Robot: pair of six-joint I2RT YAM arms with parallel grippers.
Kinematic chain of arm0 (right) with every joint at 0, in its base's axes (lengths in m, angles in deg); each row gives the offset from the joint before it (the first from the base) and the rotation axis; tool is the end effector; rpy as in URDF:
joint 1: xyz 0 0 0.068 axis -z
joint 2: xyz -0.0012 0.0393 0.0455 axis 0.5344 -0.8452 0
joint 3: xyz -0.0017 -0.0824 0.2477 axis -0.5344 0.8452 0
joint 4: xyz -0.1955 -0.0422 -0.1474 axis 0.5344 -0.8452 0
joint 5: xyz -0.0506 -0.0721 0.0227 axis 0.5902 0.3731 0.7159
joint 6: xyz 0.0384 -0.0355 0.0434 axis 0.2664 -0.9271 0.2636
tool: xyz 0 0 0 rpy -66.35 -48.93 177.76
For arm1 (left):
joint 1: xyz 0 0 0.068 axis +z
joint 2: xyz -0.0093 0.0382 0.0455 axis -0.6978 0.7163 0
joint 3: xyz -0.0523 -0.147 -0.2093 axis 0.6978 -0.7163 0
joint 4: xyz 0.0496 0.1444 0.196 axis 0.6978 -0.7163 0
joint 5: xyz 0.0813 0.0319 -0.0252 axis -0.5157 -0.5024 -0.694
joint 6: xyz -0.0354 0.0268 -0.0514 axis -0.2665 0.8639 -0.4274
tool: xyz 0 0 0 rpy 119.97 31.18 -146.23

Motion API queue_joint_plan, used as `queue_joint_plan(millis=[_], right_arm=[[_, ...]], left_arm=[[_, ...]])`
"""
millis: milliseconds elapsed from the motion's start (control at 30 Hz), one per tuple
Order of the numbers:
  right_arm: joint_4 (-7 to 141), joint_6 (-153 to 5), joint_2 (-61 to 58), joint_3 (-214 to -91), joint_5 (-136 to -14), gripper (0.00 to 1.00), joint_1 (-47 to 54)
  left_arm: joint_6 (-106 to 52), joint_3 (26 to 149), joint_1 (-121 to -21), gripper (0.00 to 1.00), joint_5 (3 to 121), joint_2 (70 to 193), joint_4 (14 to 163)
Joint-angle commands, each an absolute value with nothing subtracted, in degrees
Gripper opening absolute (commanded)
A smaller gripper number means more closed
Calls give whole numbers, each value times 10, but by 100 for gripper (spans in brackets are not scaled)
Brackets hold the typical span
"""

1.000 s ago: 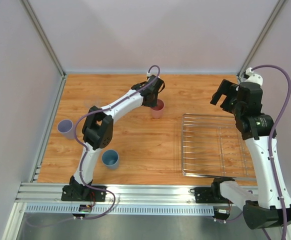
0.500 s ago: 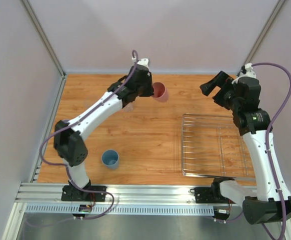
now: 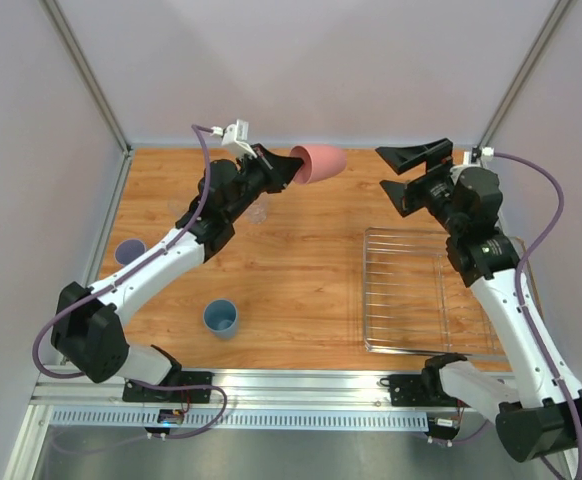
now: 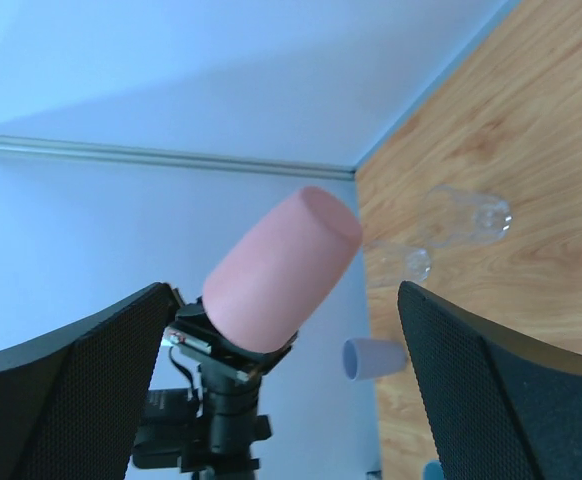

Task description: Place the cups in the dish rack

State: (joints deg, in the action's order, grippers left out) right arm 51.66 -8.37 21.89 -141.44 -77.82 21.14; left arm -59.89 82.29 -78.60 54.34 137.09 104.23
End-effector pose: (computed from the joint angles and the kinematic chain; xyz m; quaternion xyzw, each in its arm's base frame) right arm 0.2275 0.0546 0.3931 0.3376 0.6823 0.4790 0.4371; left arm 0.2862 -0.1965 0.3713 -0.0570 0.6836 -0.4665 0.5584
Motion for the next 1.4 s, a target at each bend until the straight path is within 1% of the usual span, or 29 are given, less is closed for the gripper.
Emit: queue_joint_plan(millis=[0, 233, 300, 433, 533, 767, 833, 1000, 1100, 1200, 1233, 1300, 1333, 1367], right_arm=[[597, 15, 200, -1425, -791, 100, 173], [609, 51, 170, -1420, -754, 100, 120], [615, 57, 161, -1419, -754, 100, 115], [672, 88, 145, -1412, -759, 100, 113], [663, 89, 123, -1444, -761, 100, 109], [672, 112, 94, -1470, -757, 100, 93], [707, 133, 94, -1463, -759, 98, 91], [698, 134, 94, -1470, -758, 95, 85], [701, 143, 94, -1465, -763, 90, 85], [709, 143, 90, -1468, -771, 77, 84], [711, 141, 89, -1470, -774, 69, 84], [709, 134, 83, -1480, -777, 57, 84], [702, 129, 81, -1486, -780, 44, 84], [695, 124, 80, -1492, -781, 38, 84]], left_arm=[[-613, 823, -796, 0, 563, 1361, 1181], [-598, 821, -812, 0, 556, 1358, 1218], [-598, 821, -816, 0, 558, 1359, 1219], [-598, 811, -821, 0, 570, 1361, 1231], [-588, 813, -827, 0, 572, 1358, 1247], [-511, 833, -855, 0, 565, 1365, 1240], [-471, 831, -868, 0, 540, 1364, 1234], [-418, 838, -880, 0, 498, 1372, 1239], [-396, 845, -881, 0, 498, 1380, 1245], [-383, 852, -882, 0, 503, 1390, 1250], [-381, 853, -882, 0, 509, 1394, 1251], [-377, 854, -882, 0, 528, 1394, 1249], [-373, 853, -882, 0, 533, 1392, 1248], [-371, 851, -882, 0, 533, 1391, 1248]])
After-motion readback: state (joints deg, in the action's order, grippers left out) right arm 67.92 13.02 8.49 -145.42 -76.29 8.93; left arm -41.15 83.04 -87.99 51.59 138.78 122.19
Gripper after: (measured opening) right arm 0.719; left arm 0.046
